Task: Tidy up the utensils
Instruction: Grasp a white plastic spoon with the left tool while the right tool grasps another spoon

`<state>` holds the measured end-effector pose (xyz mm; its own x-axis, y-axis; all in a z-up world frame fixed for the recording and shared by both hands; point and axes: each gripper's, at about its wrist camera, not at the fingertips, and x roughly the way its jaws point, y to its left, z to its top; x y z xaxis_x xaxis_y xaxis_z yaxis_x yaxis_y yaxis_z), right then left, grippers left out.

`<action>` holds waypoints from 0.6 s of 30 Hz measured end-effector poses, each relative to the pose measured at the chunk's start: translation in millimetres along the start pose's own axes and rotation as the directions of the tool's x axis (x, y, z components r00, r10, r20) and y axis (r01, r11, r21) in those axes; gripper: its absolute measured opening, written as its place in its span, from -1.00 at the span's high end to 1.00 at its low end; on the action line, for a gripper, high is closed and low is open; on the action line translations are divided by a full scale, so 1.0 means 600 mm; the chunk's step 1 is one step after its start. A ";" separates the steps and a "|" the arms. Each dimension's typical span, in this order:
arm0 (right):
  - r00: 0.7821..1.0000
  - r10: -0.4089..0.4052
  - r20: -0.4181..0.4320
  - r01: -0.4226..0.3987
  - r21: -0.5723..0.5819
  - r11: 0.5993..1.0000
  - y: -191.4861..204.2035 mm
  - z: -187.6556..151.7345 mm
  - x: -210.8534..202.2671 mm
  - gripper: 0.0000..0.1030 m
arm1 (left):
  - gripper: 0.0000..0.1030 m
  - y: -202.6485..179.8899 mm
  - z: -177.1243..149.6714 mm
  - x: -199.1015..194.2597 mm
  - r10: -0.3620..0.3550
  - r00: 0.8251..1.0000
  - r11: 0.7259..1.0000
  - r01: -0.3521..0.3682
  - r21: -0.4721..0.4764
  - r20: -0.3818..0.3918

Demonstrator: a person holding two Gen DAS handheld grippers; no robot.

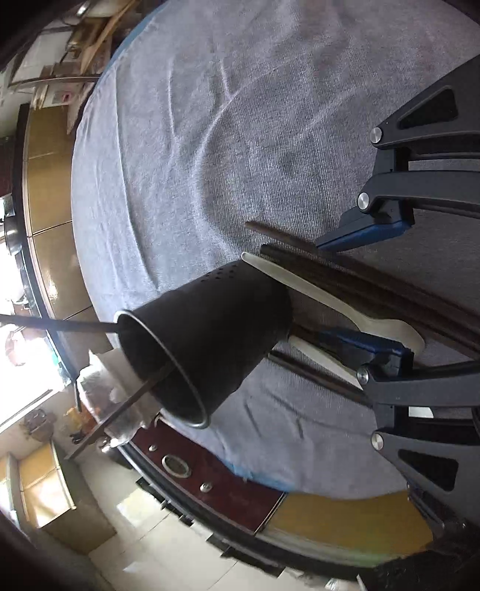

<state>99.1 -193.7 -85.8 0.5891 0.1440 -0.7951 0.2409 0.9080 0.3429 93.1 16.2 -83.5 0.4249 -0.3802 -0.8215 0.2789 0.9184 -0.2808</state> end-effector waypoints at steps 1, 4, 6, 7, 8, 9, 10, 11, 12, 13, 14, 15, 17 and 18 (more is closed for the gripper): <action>1.000 -0.018 -0.003 0.018 -0.008 1.000 0.003 -0.001 0.004 0.14 | 0.29 0.004 -0.003 0.002 0.004 1.000 1.000 -0.004 -0.019 0.002; 0.998 -0.067 0.000 0.067 -0.036 0.997 0.011 -0.003 0.011 0.15 | 0.48 0.007 -0.010 -0.003 0.025 0.999 0.999 -0.024 -0.044 0.020; 0.993 -0.115 0.006 0.115 -0.083 0.990 0.018 -0.005 0.013 0.40 | 0.63 0.012 -0.011 -0.005 0.041 0.999 0.997 -0.039 -0.073 0.024; 0.992 -0.123 0.009 0.123 -0.094 0.988 0.019 -0.006 0.013 0.46 | 0.64 0.016 -0.011 -0.007 0.037 0.999 0.995 -0.035 -0.094 0.024; 0.993 -0.120 0.004 0.120 -0.097 0.988 0.016 -0.006 0.012 0.46 | 0.68 0.018 -0.012 -0.008 0.035 0.999 0.994 -0.032 -0.107 0.022; 0.993 -0.119 -0.003 0.119 -0.095 0.988 0.011 -0.007 0.009 0.49 | 0.71 0.020 -0.012 -0.009 0.043 0.999 0.992 -0.040 -0.121 0.021; 0.992 -0.123 -0.009 0.121 -0.093 0.988 0.006 -0.007 0.007 0.52 | 0.72 0.022 -0.013 -0.011 0.047 0.999 0.991 -0.043 -0.126 0.022; 0.993 -0.121 -0.013 0.120 -0.085 0.989 -0.005 -0.008 0.004 0.52 | 0.74 0.023 -0.014 -0.012 0.046 0.999 0.991 -0.043 -0.130 0.022; 0.994 -0.109 -0.016 0.108 -0.068 0.992 -0.017 -0.011 -0.002 0.53 | 0.75 0.023 -0.015 -0.011 0.043 0.999 0.991 -0.040 -0.130 0.021; 0.995 -0.098 -0.019 0.097 -0.052 0.994 -0.029 -0.013 -0.007 0.61 | 0.76 0.022 -0.018 -0.013 0.037 0.999 0.992 -0.034 -0.124 0.020; 0.996 -0.092 -0.020 0.091 -0.037 0.995 -0.042 -0.015 -0.013 0.63 | 0.76 0.020 -0.022 -0.014 0.037 0.999 0.993 -0.034 -0.116 0.021; 0.996 -0.086 -0.018 0.086 -0.025 0.996 -0.056 -0.018 -0.020 0.64 | 0.76 0.015 -0.025 -0.015 0.040 0.999 0.994 -0.037 -0.100 0.024; 0.997 -0.075 -0.015 0.075 -0.008 0.997 -0.077 -0.021 -0.031 0.65 | 0.76 0.009 -0.029 -0.017 0.036 0.999 0.997 -0.034 -0.076 0.019; 0.998 -0.069 -0.014 0.069 0.004 0.998 -0.091 -0.023 -0.039 0.66 | 0.76 0.008 -0.031 -0.019 0.030 0.999 0.997 -0.029 -0.070 0.016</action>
<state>61.8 -241.3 -93.0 0.5606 0.0866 -0.8235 0.2836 0.9143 0.2892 73.6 27.0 -84.9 0.4471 -0.3544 -0.8212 0.2057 0.9343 -0.2912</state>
